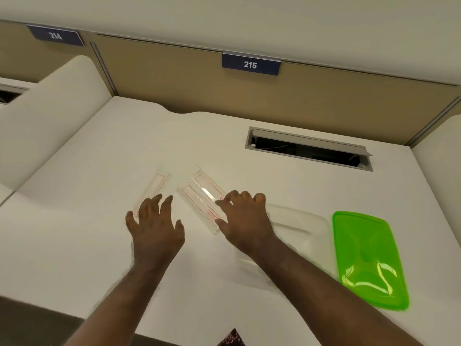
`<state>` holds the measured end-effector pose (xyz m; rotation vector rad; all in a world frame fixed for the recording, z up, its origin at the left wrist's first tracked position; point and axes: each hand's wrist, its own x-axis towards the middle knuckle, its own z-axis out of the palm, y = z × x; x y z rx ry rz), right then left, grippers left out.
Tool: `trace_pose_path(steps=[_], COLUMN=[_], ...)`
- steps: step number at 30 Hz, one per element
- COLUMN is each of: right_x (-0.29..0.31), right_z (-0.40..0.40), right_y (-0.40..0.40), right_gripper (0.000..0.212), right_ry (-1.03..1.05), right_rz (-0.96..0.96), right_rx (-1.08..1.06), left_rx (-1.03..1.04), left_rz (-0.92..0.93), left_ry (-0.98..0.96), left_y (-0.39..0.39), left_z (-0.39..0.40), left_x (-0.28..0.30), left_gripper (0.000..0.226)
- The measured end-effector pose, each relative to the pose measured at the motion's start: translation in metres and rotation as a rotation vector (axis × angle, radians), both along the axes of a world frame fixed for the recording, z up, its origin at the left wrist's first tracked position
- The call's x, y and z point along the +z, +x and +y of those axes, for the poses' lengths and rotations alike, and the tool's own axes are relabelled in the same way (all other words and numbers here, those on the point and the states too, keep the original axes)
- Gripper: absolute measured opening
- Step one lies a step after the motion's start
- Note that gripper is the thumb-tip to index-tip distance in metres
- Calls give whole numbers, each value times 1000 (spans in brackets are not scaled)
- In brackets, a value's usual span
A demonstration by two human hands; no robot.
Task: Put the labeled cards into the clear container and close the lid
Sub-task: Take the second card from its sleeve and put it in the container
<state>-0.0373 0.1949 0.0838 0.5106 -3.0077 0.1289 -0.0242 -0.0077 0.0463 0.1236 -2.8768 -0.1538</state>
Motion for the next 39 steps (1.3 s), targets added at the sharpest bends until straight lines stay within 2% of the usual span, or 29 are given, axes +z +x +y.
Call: trace_pose_path(steps=[4,7,12,15,19,21,24,33,39], right_x=[-19,-38,-65,-75,-83,-85,-86,-70,-57], right_z=[-51,-83,-126,-144,-151,-149,-142,-107,-85], right_y=[0,-1,3,6,7,5,2,-11,-19], right_gripper=[45,51,58,63,65,66,66,57,57], right_ry=[13,9,-25,-12,8,14,4,-84,-147], right_rz=[-22,-132,-357,-473,-530,-537,-519,-275,-221], right_rx=[145,198,263,282,283,279,282,329,257], left_rx=[78,118,155,162,165,191,225,186,172], left_rz=[-57,-114,-285,-373,-373,-360,-341,-241,-268], left_ry=[-17,-30,-66,-54,59,148,169,293,432], left_y=[13,23,38,42,44,44,42,29,18], left_z=[-38,-59,-79,-85,-88,-87,-89,-91,-80], left_x=[-18,-33,-52,-57,-56,-53,-46,-19,-3], left_gripper=[64,62,40,35,30,26,23,25,21])
